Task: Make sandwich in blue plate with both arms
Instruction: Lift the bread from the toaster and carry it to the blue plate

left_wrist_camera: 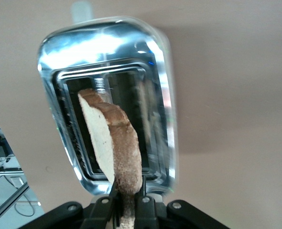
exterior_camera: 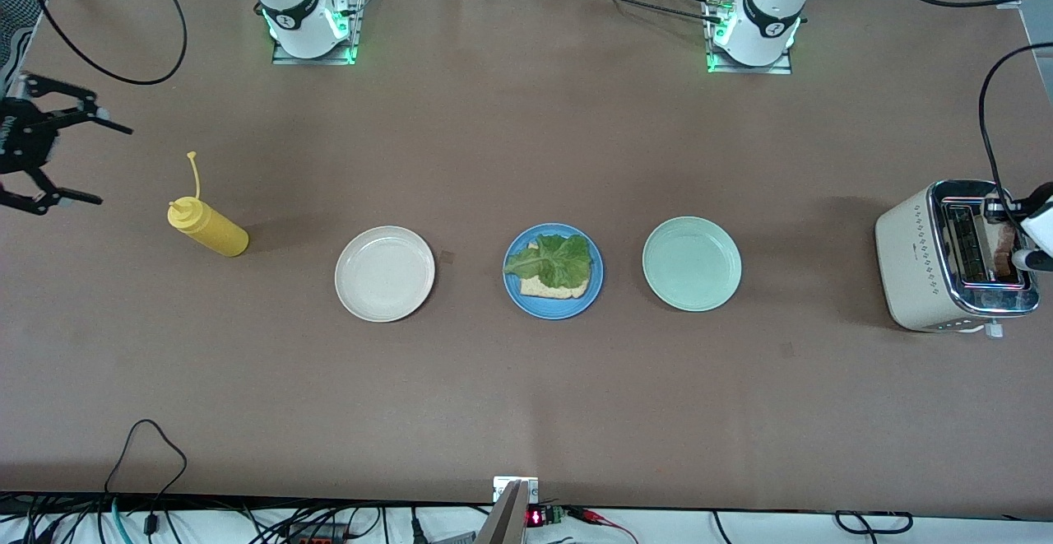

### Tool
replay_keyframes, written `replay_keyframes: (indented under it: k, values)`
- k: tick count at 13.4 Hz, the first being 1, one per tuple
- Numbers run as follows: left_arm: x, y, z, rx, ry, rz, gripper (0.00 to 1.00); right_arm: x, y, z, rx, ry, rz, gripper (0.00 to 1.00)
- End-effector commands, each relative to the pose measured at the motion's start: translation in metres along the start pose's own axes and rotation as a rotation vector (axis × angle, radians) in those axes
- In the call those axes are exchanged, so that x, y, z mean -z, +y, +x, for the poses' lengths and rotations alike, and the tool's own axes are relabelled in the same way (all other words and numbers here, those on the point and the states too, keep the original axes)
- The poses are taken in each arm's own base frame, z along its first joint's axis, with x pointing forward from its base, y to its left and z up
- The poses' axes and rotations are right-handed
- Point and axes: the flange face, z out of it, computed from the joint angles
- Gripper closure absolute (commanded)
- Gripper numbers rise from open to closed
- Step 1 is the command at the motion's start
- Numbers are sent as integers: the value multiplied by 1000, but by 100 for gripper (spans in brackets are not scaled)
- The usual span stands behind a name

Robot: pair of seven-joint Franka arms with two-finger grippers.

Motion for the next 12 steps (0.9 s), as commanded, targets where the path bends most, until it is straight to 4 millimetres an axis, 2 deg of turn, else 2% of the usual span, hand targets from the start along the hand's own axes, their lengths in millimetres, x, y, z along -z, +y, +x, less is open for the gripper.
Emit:
replay_keyframes:
  k: [1,2,4,5,7,8,9,11,12]
  values:
    - [62,49,-5,-51,3,8,100,-11,-21,17,-143,-106,-112,0]
    - [80,66,-5,-60,15,10,100,-18,-28,25,-172,-142,-150,0]
    - [108,91,-8,-73,34,-4,100,-28,-35,34,-408,-188,-213,0]
    - [117,116,-8,-125,31,-17,100,-34,-38,37,-523,-200,-235,0]
    - [135,209,-14,-333,-25,22,100,-43,-39,38,-676,-221,-269,0]
    - [143,246,-18,-387,-27,32,100,-46,-36,33,-733,-221,-273,0]
    - [149,293,-21,-459,-22,51,100,-48,-33,32,-736,-221,-272,0]
    - [143,362,-24,-467,-28,33,100,-40,-28,23,-752,-230,-305,0]
    - [126,389,-15,-428,-67,-44,100,-38,-24,17,-760,-233,-309,0]
